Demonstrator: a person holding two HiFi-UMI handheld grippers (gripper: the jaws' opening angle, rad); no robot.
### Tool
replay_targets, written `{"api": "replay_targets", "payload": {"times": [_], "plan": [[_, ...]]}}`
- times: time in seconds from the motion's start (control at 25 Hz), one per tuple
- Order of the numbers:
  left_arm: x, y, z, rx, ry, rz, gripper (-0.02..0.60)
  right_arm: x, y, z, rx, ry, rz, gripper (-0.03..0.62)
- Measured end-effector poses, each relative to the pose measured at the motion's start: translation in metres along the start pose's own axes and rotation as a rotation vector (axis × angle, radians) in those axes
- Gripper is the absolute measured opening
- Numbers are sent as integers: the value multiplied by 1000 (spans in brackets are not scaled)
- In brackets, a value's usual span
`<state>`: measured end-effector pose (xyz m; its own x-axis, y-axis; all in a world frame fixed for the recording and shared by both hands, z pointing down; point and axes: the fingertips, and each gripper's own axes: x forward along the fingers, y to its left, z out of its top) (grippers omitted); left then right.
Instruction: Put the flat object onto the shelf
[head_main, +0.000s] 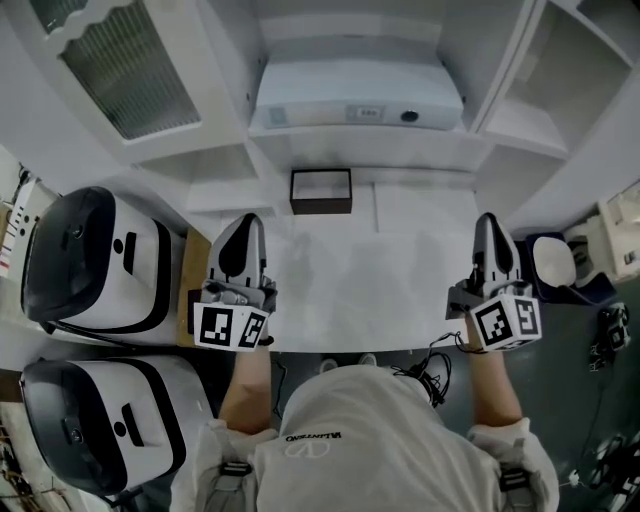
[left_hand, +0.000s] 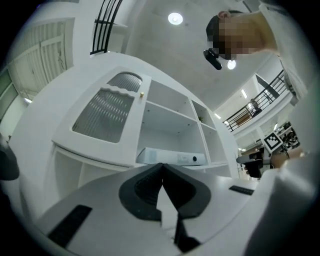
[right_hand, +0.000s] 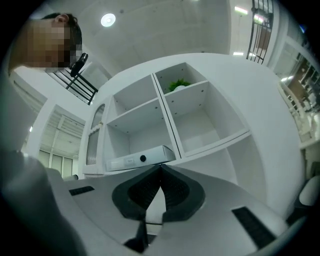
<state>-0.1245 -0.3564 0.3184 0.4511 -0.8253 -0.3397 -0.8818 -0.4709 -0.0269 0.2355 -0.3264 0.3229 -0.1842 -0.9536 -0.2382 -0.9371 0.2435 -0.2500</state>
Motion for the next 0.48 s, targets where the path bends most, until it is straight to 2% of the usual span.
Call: {"api": "replay_targets", "payload": {"times": [0.2,0.32,0.48], "plan": [[-21,14,-20,-17,53,67,5,-21,-19,-9,12,14,-60,11],[-24,15,-24,-17,67,74,5,-30,-27,-15,16,24,-91,11],[-24,15,-21,-17,63,79,5,-33,-28,-18,5,26,-86,11]]}}
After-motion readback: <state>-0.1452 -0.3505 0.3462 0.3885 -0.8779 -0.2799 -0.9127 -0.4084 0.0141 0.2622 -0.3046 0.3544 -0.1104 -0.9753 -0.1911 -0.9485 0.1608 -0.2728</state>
